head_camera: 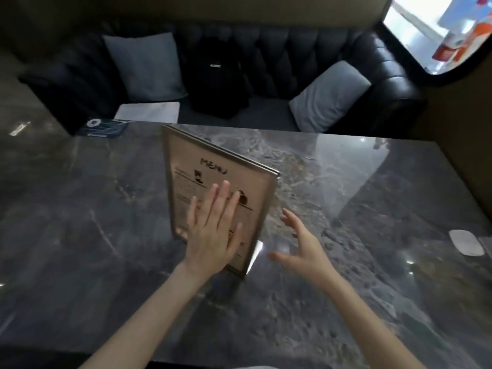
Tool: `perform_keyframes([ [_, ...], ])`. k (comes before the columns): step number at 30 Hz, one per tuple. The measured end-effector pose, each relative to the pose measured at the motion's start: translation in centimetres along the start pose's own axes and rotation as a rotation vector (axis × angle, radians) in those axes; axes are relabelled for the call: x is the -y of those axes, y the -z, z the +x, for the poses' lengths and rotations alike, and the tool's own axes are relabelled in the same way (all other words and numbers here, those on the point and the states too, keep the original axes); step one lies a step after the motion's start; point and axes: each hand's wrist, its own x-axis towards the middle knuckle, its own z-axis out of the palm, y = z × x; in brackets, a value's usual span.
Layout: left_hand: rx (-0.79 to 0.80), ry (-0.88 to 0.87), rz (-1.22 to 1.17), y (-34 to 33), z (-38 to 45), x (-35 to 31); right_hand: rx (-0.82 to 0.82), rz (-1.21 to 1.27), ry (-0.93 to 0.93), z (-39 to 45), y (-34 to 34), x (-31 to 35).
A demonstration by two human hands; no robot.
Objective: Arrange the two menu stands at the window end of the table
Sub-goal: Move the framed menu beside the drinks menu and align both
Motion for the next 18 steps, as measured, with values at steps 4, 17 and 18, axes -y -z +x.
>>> perform_keyframes([
  [4,0.116,0.176,-0.007,-0.6,-0.8,5.5,0.006,0.129,0.013,0.7,-3.7,1.5],
  [17,0.112,1.127,-1.131,-3.3,-0.3,12.0,-0.060,0.296,-0.096,1.2,-6.9,1.5],
  [18,0.117,1.164,-1.176,-3.3,-0.2,12.4,-0.060,0.293,-0.098,1.2,-6.8,1.5],
])
